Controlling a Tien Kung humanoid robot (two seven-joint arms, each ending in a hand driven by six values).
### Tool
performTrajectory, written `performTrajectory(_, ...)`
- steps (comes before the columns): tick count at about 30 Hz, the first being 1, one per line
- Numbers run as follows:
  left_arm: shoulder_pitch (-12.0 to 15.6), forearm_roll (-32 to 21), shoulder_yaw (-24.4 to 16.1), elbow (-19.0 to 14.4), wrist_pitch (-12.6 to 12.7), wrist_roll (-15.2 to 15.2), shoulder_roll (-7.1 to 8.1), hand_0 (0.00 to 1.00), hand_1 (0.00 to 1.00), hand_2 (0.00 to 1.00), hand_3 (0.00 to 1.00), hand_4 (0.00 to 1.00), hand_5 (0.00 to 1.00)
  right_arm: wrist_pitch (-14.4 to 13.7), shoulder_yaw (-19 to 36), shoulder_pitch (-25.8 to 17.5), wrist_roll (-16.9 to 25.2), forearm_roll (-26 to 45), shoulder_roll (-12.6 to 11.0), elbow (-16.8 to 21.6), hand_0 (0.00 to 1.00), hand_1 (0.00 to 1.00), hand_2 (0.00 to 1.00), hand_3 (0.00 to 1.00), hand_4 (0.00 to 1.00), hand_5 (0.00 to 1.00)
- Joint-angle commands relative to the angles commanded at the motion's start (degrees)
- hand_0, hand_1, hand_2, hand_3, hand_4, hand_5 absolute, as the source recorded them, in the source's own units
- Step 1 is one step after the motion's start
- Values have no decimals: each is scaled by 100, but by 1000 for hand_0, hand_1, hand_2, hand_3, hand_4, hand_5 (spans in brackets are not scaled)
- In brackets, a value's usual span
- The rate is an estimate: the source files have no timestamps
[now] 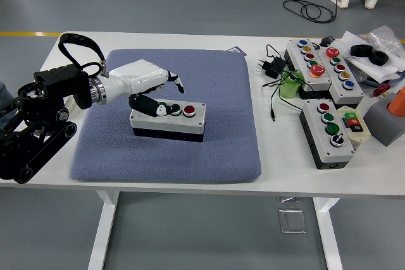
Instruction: Pick up the button,place it on the desk,press the button,press the button
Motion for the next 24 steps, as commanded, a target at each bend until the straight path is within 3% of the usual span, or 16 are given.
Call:
performTrajectory(1, 0, 6, 10, 3, -8, 0, 1, 30, 2, 2, 781, 468, 126, 0, 0, -1, 0, 0, 0, 0, 659, 645, 687, 592, 399, 249)
performTrajectory(6, 43, 98, 47, 22, -47, -10, -9, 30, 2, 2, 781, 468, 126, -2, 2, -26, 0, -5, -2, 0, 659, 645, 687, 592, 399, 249)
performTrajectory(7, 48, 85, 48, 18, -47, -9, -8, 37, 2, 2, 803, 236, 2, -1, 5, -30, -1, -12, -3, 0, 659, 644, 687, 592, 399, 249)
performTrajectory(12, 59, 78, 32, -41, -98, 4, 7, 37, 2, 2, 803, 236, 2, -2, 7, -51, 1, -15, -7, 0, 659, 644, 687, 592, 399, 249)
performTrajectory(13, 58, 76, 36, -48, -105, 6, 13, 37, 2, 2, 784, 162, 2, -2, 4, -53, 3, -12, -9, 0, 659, 644, 686, 591, 399, 250)
performTrajectory(24, 89, 93, 93, -56, -204, 21, 85, 38, 2, 2, 786, 137, 2, -1, -17, -32, 0, 22, -4, 0, 659, 644, 686, 591, 397, 251)
